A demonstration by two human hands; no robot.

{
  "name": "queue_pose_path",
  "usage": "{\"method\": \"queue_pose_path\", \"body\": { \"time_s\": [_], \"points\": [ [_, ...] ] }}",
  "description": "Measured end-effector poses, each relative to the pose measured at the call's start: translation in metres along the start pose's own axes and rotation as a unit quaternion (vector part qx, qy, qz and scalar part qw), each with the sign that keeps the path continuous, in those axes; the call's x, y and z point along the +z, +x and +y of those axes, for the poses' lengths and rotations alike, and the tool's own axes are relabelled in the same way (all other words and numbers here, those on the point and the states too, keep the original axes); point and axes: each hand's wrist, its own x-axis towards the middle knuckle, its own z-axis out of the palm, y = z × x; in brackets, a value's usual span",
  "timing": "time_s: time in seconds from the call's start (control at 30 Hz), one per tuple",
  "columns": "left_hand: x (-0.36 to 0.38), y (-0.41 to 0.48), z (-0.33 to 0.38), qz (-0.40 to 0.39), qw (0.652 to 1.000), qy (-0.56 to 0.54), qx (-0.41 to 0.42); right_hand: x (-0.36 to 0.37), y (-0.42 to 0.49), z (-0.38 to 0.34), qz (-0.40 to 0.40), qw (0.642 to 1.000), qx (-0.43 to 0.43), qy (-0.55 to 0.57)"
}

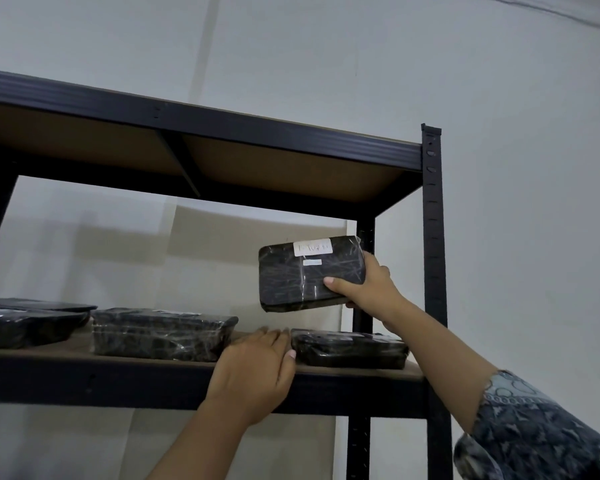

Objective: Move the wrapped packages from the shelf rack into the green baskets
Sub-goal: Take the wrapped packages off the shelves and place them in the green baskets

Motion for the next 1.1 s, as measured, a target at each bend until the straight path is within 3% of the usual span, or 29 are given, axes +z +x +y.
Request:
{"method": "queue_pose_path", "body": {
  "time_s": [0.23, 0.37, 0.6, 0.9, 1.1],
  "points": [
    [-0.002, -0.010, 0.006, 0.009, 0.999, 0.002, -0.043, -0.024, -0.061, -0.013, 0.052, 0.998, -0.040, 0.017],
    [-0.001, -0.031, 0.008, 0.022, 1.000, 0.004, -0.019, -0.031, -0.101, -0.010, 0.090, 0.994, -0.063, -0.009],
    [-0.002, -0.076, 0.007, 0.044, 0.998, -0.009, 0.046, -0.031, -0.168, 0.011, 0.086, 0.995, -0.053, -0.008],
    [0.021, -0.167, 0.021, 0.014, 0.996, -0.057, 0.065, -0.019, -0.260, 0.068, 0.101, 0.994, 0.026, -0.013],
    [0.064, -0.214, 0.045, -0.055, 0.993, -0.091, 0.054, -0.019, -0.314, 0.107, 0.092, 0.989, 0.115, -0.031]
  ]
}}
